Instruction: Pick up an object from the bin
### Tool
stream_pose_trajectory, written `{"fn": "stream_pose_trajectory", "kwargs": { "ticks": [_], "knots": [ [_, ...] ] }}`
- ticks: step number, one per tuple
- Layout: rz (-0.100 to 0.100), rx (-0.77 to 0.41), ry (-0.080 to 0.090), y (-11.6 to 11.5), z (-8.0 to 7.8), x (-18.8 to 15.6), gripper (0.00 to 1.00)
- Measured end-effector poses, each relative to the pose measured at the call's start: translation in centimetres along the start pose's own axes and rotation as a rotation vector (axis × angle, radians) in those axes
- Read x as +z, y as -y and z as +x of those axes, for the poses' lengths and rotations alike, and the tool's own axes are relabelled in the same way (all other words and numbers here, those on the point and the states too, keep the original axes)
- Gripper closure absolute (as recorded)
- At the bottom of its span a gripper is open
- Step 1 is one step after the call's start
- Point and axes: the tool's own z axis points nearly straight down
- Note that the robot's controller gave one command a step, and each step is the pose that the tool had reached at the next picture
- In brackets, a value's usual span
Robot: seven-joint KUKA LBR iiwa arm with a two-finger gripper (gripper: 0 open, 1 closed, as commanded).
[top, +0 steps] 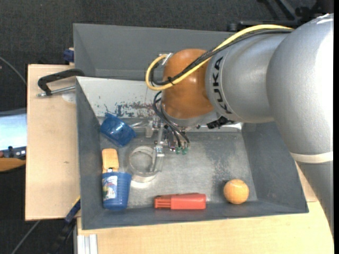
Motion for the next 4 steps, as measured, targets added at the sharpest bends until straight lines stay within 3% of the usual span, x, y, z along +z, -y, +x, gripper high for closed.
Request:
{"fn": "stream_pose_trajectory", "kwargs": {
  "ticks": [1,2,3,4],
  "knots": [
    [-0.011,0.056,0.025,1.9,0.4,3.1,1.00],
    [-0.009,0.057,0.020,2.0,0.6,3.3,1.00],
    [-0.008,0.040,0.014,2.7,1.6,-0.5,1.00],
    [-0.010,0.037,0.027,2.8,1.3,-5.3,1.00]
  ]
}}
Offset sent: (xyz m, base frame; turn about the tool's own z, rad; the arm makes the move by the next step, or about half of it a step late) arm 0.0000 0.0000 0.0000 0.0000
